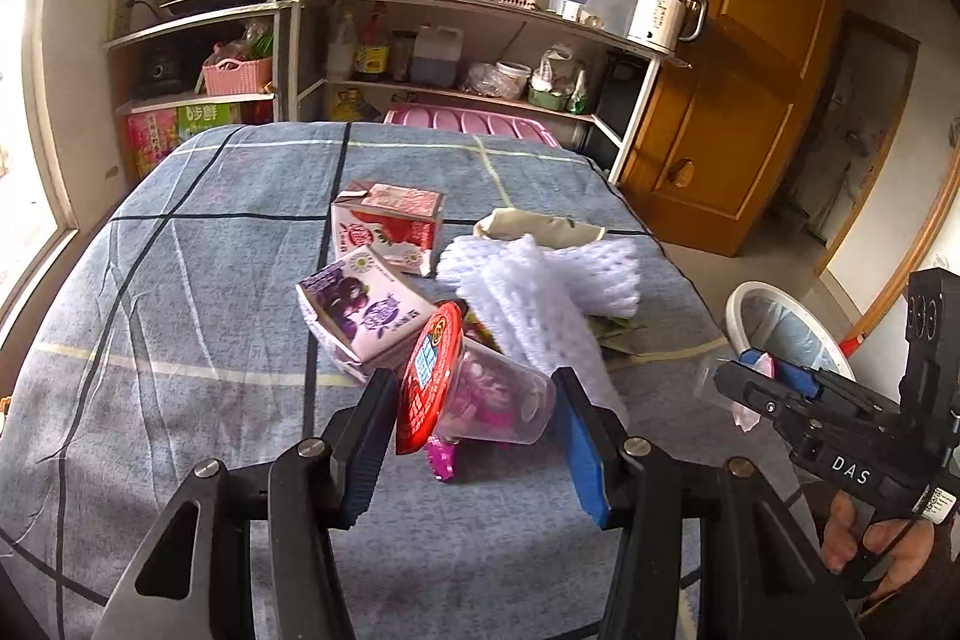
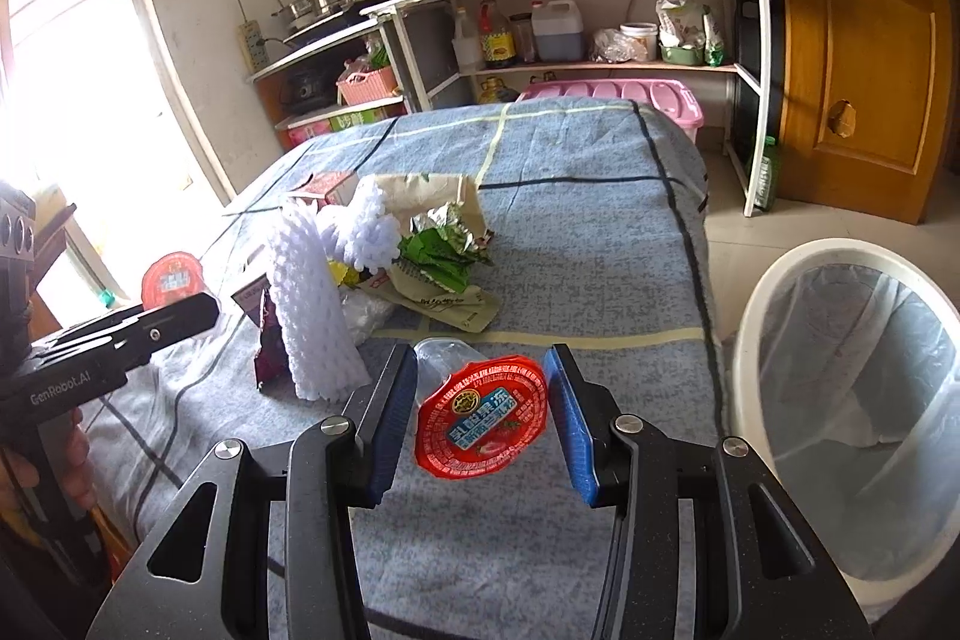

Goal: Collect trash
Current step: 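Carry both cups over the white bin and open both grippers to drop them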

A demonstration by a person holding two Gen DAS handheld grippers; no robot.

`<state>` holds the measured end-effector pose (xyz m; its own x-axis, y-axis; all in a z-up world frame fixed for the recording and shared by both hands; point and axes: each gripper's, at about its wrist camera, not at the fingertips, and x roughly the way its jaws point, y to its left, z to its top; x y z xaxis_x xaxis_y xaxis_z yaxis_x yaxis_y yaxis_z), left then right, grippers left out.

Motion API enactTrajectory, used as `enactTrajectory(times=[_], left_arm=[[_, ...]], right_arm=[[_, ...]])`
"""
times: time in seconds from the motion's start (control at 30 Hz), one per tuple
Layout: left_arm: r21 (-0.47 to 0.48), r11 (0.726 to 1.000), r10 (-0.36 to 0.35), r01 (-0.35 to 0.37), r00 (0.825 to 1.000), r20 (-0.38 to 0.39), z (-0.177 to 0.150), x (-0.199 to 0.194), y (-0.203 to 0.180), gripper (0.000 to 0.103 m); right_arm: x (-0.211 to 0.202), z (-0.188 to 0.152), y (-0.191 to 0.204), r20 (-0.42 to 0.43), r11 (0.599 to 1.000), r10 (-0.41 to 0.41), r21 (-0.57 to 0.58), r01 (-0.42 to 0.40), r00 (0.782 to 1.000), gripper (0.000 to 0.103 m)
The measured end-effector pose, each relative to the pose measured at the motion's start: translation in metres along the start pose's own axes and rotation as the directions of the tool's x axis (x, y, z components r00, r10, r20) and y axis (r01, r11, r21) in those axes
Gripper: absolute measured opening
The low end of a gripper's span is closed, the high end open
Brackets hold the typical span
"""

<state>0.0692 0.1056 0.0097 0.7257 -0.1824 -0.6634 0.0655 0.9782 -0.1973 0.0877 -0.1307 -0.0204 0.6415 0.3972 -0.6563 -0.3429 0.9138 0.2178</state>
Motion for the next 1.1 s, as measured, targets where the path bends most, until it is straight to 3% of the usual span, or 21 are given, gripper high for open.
enactTrajectory(times=[0.37,0.57,0.9,1.1], left_arm=[[0.112,0.986,-0.122,0.121,0.993,0.003,0.013,0.008,-0.072,0.053],[0.160,0.965,-0.201,0.205,0.979,-0.041,0.020,0.031,-0.121,0.053],[0.217,0.909,-0.332,0.355,0.933,-0.137,0.020,0.073,-0.208,0.053],[0.268,0.887,-0.333,0.377,0.923,-0.195,0.015,0.096,-0.247,0.053]], right_arm=[[-0.054,0.006,-0.046,0.101,0.992,-0.099,0.083,0.091,0.990,0.045],[-0.080,0.002,-0.089,0.123,0.973,-0.187,0.158,0.166,0.975,0.045],[-0.104,-0.015,-0.164,0.070,0.918,-0.336,0.246,0.310,0.939,0.046],[-0.103,-0.025,-0.191,0.032,0.893,-0.396,0.246,0.377,0.918,0.046]])
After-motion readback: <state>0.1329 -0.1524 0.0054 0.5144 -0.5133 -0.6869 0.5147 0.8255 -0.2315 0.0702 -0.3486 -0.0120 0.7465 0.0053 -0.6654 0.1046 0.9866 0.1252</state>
